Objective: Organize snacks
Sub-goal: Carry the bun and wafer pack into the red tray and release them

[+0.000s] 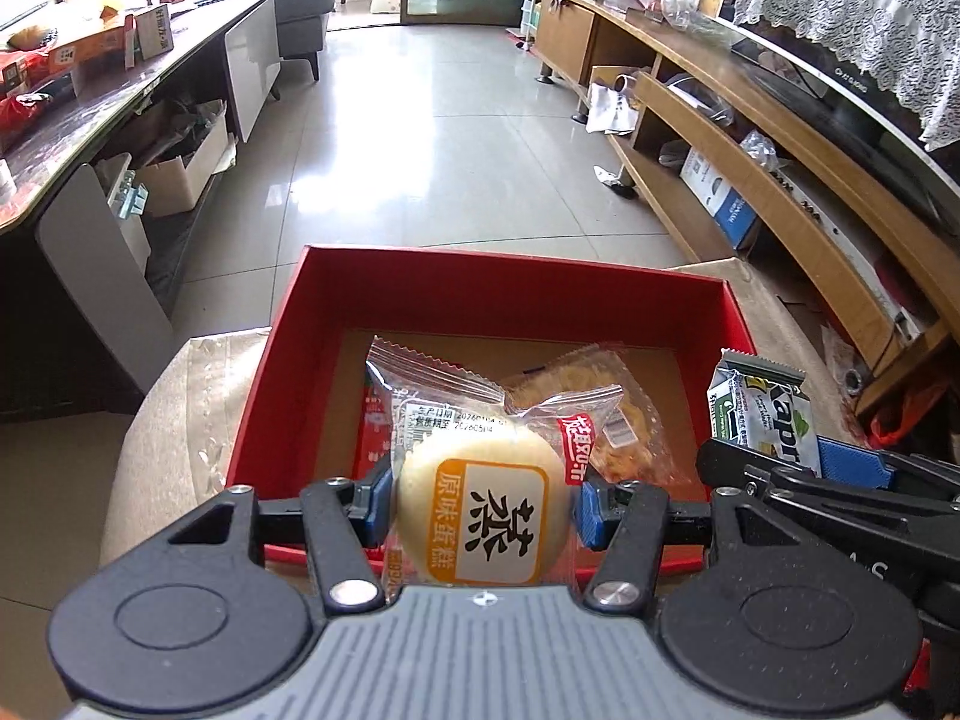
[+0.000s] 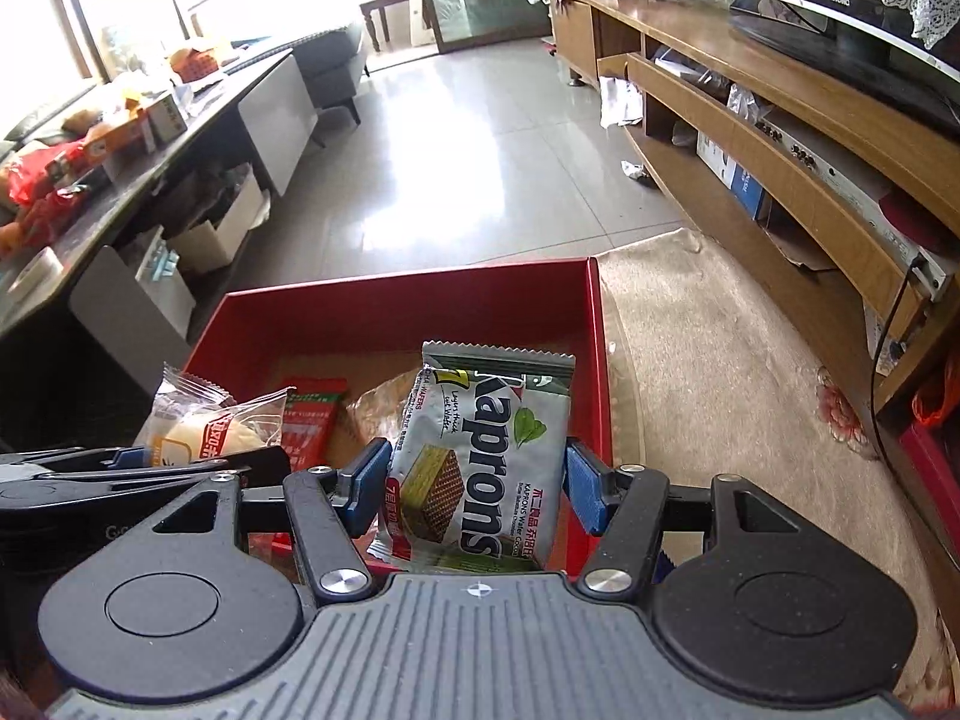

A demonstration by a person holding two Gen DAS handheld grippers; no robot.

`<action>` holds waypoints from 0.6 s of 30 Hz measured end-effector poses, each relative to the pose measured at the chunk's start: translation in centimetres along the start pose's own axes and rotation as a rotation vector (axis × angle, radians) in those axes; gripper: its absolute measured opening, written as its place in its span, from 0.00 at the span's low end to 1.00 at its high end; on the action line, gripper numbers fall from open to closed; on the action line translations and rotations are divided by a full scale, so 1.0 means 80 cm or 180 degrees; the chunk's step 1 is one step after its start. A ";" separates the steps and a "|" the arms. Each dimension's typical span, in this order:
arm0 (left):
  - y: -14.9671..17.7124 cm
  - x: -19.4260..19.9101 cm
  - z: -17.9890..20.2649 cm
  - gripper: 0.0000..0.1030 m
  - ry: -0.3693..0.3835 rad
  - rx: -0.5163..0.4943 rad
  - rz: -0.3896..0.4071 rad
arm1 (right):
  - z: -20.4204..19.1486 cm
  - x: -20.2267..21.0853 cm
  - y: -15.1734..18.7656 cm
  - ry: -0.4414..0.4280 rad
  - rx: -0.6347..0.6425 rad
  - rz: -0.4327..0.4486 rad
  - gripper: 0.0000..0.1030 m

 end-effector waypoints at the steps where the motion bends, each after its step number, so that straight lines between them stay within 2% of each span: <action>1: -0.001 -0.003 -0.001 0.50 -0.0015 -0.0001 -0.0001 | -0.001 -0.002 -0.002 0.0004 0.0012 -0.0003 0.65; 18: -0.013 -0.047 -0.012 0.49 -0.0204 -0.0023 -0.0083 | -0.010 -0.044 -0.010 0.0050 0.0087 -0.0066 0.65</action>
Point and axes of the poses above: each gripper's, at about its wrist camera, not at the fingertips, and x roughly against the way its jaws point, z to its right, y to its underside, the point moved 3 cm from there along -x, roughly the way its jaws point, and after that the axes turned 9 degrees about y, right-handed, at the moved point
